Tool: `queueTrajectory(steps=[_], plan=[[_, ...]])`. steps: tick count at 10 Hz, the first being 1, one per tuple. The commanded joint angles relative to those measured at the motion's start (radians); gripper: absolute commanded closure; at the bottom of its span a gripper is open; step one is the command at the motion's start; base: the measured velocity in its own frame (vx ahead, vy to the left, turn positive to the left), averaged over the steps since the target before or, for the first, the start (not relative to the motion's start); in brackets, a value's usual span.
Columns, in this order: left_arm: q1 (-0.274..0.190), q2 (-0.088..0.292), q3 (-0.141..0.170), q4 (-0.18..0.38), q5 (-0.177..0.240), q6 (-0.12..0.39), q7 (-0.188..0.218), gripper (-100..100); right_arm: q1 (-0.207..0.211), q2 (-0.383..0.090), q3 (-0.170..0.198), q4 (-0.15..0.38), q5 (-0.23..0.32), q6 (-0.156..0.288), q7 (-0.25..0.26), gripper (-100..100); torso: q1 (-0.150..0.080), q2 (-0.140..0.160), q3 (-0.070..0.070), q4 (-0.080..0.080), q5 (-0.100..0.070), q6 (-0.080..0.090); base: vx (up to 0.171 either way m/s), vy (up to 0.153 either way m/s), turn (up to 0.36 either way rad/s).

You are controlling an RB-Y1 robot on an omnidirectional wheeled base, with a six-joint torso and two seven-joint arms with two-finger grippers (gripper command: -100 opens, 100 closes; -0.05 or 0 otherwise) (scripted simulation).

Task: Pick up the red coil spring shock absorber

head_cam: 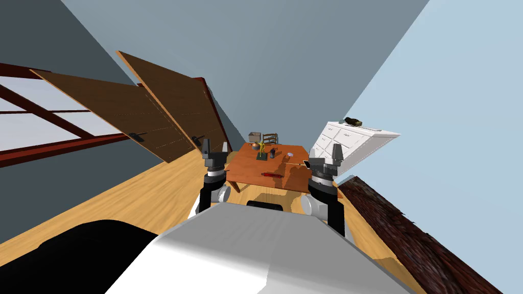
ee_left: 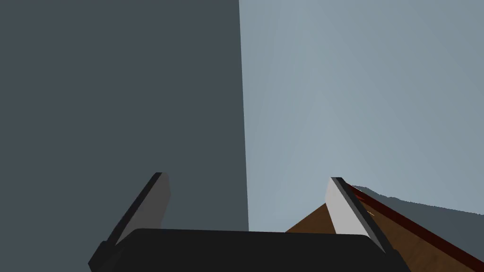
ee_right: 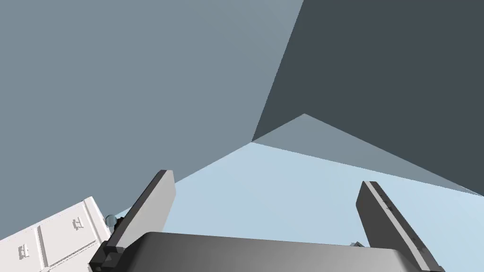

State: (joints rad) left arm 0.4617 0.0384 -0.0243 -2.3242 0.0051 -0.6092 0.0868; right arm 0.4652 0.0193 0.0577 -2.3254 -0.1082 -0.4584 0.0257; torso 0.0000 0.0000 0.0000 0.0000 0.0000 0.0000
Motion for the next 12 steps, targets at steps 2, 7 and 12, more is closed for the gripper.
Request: queueTrajectory(steps=[2,7,12], plan=[[0.000,0.000,0.000,0.000,0.000,0.000,0.000,0,0.004,-0.073,0.018,0.011,-0.004,-0.004,0.001,-100,0.001,0.002,0.001,0.000,0.000,0.000,-0.077,0.032,0.071],[0.000,0.000,0.000,0.000,0.000,0.000,0.000,0,0.009,-0.216,0.075,0.063,-0.009,-0.014,0.013,-100,0.003,0.012,0.007,0.003,0.001,0.000,-0.138,0.061,0.109],[0.000,0.000,0.000,0.000,0.000,0.000,0.000,0,0.007,-0.256,0.093,0.085,-0.008,-0.016,0.018,-100,-0.001,0.000,0.000,0.000,0.000,0.000,0.001,0.016,0.047]])
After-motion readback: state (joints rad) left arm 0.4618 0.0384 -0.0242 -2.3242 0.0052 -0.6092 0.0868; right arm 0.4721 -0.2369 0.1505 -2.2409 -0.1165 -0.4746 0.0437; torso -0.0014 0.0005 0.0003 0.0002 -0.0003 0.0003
